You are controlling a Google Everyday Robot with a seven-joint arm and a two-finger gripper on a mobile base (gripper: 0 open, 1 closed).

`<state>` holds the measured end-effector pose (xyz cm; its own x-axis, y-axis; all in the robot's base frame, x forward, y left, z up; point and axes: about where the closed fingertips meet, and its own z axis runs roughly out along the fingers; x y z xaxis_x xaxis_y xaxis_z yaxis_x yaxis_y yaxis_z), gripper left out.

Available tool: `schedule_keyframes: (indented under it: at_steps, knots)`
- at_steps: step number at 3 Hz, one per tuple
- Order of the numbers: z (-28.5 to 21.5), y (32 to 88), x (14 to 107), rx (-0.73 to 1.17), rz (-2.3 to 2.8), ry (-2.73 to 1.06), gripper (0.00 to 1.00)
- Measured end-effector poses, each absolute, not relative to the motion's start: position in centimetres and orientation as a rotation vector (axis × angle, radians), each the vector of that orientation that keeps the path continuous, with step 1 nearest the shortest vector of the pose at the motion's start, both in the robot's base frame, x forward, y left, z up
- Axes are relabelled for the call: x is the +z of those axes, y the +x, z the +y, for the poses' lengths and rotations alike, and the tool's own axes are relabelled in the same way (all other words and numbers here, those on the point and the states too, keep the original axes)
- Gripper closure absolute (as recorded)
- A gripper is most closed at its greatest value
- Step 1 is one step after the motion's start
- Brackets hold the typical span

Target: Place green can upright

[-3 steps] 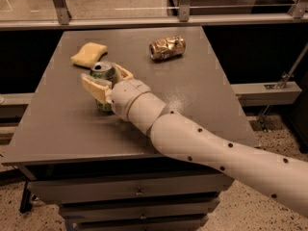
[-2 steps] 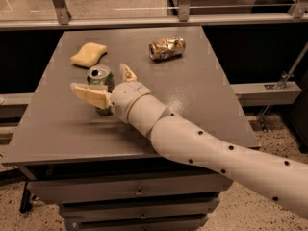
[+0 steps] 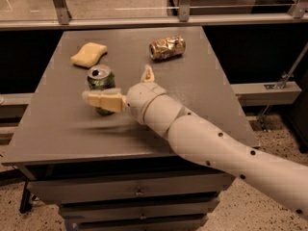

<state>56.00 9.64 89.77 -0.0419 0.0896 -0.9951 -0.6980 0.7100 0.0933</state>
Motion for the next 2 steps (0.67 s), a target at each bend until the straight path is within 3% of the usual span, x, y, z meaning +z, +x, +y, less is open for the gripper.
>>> schedule_keyframes:
  at_steps: [2]
  knots:
    - [-1.6, 58.2, 89.2, 0.495, 1.612, -0.653, 0.0]
